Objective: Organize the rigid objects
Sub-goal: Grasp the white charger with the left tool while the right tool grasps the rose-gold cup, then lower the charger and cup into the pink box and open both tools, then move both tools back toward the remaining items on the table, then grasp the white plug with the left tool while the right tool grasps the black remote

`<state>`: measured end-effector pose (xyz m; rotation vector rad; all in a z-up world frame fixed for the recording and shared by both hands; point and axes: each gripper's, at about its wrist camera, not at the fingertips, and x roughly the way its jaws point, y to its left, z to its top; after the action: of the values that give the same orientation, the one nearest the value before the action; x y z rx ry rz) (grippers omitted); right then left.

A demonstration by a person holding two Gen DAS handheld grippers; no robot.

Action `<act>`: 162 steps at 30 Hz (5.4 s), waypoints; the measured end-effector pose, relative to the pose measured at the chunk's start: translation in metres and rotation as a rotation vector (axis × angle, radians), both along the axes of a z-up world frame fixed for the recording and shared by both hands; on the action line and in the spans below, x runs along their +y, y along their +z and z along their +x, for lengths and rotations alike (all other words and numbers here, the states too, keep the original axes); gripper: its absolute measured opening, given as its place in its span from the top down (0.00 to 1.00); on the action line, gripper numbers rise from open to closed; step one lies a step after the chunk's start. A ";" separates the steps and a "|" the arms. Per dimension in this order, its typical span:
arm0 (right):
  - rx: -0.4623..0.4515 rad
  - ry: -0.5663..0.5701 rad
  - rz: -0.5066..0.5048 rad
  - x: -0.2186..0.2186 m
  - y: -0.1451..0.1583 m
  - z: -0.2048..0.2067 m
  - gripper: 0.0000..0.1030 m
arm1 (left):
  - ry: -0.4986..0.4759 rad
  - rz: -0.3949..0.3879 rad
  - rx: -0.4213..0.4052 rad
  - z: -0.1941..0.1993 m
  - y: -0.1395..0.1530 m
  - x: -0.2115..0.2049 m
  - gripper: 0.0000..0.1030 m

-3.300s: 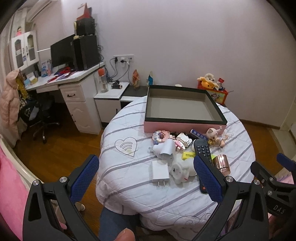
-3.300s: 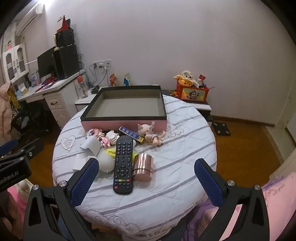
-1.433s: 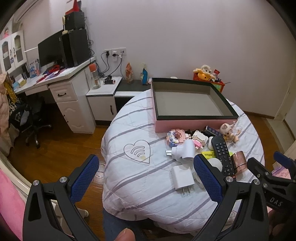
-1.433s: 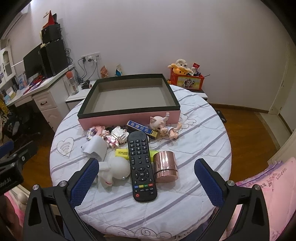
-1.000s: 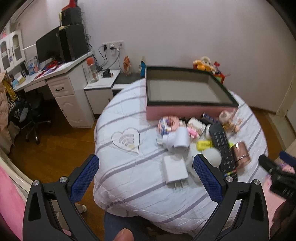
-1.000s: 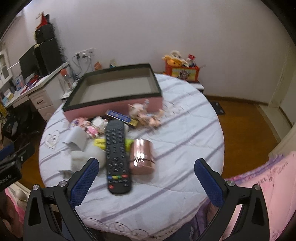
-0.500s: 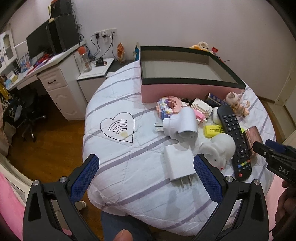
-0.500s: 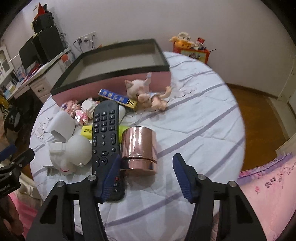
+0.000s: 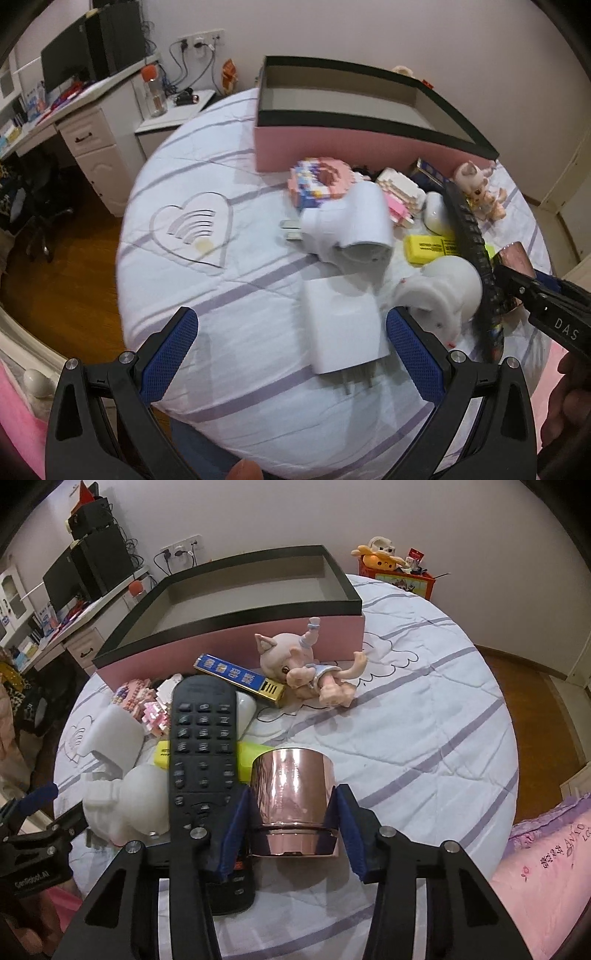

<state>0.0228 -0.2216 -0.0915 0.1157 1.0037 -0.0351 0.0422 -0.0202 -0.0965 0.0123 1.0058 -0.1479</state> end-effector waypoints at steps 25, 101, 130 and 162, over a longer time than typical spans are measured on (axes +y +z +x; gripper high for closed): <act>-0.026 0.011 0.033 -0.004 -0.004 -0.003 0.54 | -0.019 -0.006 -0.067 -0.004 -0.007 0.012 0.61; -0.150 -0.025 0.075 -0.008 0.069 -0.003 0.12 | 0.061 -0.015 -0.244 0.011 0.090 0.033 0.00; 0.013 0.092 -0.042 0.045 -0.002 -0.024 0.17 | -0.019 -0.060 -0.128 0.011 0.033 0.011 0.00; -0.011 0.060 0.002 0.023 -0.007 -0.020 0.57 | -0.038 -0.138 -0.098 0.040 0.000 0.002 0.28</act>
<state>0.0031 -0.1982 -0.0989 0.0877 0.9958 0.0212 0.0819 -0.0184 -0.0965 -0.0868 0.8959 -0.2489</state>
